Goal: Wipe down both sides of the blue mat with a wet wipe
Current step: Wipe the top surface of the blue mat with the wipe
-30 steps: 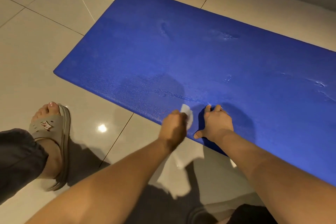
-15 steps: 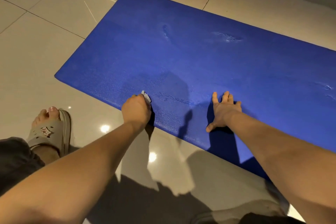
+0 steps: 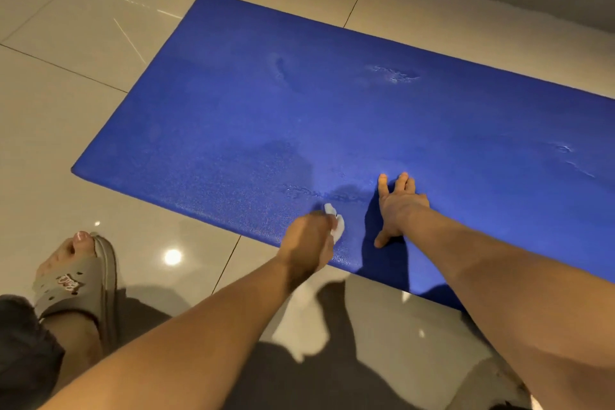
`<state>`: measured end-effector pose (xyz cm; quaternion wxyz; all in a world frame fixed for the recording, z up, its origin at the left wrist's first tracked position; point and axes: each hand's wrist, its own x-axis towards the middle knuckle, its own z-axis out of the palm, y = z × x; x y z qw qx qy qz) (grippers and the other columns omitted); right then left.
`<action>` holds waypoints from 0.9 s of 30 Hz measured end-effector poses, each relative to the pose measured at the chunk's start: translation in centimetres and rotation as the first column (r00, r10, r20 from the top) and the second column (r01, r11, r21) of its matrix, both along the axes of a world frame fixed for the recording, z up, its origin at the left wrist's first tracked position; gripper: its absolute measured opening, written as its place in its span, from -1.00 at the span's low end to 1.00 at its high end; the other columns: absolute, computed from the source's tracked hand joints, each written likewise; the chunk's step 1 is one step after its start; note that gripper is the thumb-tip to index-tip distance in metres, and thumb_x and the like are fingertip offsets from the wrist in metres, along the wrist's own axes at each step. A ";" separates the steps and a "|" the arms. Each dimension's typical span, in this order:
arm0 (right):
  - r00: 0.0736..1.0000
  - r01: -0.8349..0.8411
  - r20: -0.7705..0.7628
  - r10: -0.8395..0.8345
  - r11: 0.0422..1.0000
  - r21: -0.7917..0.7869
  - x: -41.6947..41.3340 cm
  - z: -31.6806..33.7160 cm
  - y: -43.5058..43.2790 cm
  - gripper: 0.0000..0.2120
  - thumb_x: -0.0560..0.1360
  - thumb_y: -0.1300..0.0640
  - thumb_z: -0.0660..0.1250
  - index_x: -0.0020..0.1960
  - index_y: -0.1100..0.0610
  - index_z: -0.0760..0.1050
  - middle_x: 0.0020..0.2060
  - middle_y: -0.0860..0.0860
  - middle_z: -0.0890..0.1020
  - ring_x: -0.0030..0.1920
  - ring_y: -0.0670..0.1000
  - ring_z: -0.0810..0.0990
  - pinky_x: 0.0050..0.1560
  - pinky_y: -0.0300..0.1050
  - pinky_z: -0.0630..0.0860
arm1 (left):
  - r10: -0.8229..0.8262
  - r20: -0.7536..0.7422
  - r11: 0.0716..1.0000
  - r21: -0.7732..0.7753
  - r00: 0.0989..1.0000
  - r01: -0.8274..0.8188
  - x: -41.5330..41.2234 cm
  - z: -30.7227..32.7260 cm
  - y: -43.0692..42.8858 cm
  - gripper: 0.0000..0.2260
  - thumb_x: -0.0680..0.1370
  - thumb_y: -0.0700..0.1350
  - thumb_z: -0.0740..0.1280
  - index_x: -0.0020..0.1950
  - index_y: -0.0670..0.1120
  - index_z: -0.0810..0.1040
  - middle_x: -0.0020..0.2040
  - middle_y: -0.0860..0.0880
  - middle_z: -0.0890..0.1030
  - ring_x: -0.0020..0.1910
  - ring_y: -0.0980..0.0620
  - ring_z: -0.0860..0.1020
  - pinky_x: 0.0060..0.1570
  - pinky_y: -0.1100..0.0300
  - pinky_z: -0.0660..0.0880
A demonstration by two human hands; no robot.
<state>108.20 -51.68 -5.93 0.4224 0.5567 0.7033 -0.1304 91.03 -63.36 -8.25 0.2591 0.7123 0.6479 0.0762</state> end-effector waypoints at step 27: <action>0.992 -0.101 -0.070 0.105 0.994 0.048 1.2 -0.9 0.3 0.51 0.16 -0.43 0.55 0.57 0.17 -0.46 0.54 0.37 -0.14 0.56 0.40 -0.13 0.37 0.28 0.35 | 0.273 -0.157 0.950 0.203 0.949 -0.239 -0.2 -1.5 3.0 -0.87 0.55 -0.06 0.31 0.03 0.00 0.63 -0.06 -0.10 0.57 -0.11 -0.19 0.55 -0.14 0.02 0.37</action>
